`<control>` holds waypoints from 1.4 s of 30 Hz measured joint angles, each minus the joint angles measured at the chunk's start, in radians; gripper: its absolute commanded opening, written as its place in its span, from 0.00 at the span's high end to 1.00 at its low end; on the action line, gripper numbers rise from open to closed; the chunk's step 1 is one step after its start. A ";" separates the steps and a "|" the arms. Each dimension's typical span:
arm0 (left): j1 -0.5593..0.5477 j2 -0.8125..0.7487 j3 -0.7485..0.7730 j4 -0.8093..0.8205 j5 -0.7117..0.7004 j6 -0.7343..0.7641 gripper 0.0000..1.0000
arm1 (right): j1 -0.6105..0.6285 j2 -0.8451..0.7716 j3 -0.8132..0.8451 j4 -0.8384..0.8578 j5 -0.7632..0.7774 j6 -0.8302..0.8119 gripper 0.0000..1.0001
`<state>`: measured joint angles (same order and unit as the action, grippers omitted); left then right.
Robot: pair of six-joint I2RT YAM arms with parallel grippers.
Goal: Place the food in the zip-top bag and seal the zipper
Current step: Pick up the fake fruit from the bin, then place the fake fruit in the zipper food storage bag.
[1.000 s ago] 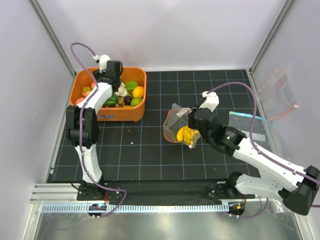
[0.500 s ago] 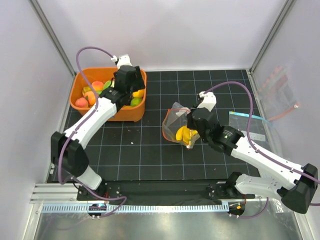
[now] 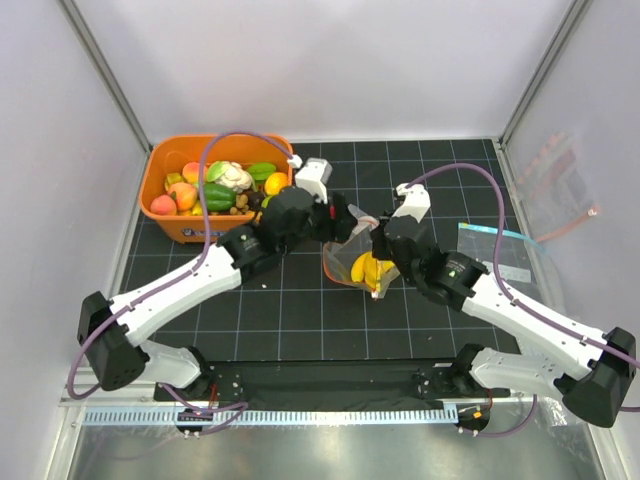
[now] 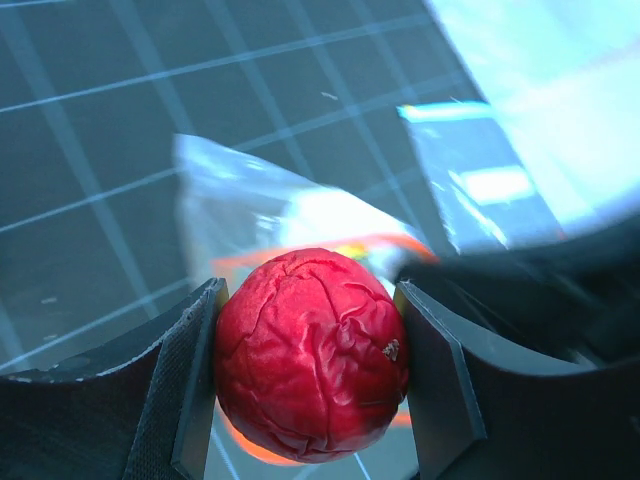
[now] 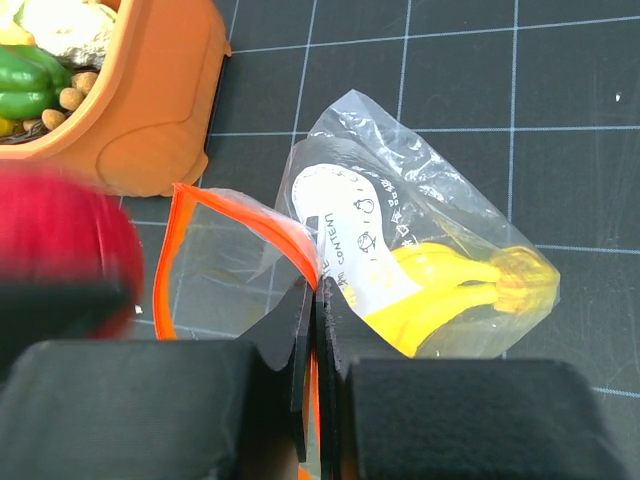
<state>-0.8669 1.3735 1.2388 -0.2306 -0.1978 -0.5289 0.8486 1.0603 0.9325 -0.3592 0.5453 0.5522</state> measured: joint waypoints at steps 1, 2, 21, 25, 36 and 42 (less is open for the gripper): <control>-0.027 -0.013 -0.016 0.019 0.007 0.009 0.66 | 0.000 -0.001 0.000 0.000 -0.003 0.000 0.99; -0.050 -0.027 -0.035 0.039 0.015 0.014 0.66 | 0.000 -0.002 0.000 0.000 -0.006 0.001 0.99; -0.127 -0.032 -0.203 0.290 0.043 0.035 0.29 | 0.000 -0.129 -0.045 0.016 0.018 0.048 0.99; -0.127 -0.008 -0.203 0.301 0.043 0.042 0.09 | 0.000 -0.134 -0.047 0.016 0.022 0.053 0.99; -0.126 -0.002 -0.167 0.265 0.035 0.052 0.06 | 0.000 -0.153 -0.058 0.015 0.036 0.055 0.99; -0.111 -0.027 -0.102 0.187 -0.052 0.124 0.01 | 0.000 -0.153 -0.058 0.015 0.037 0.055 0.99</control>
<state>-0.9783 1.3464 1.1366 -0.0433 -0.2497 -0.4049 0.8486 0.9073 0.8749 -0.3439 0.5819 0.6071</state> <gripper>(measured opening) 0.967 0.079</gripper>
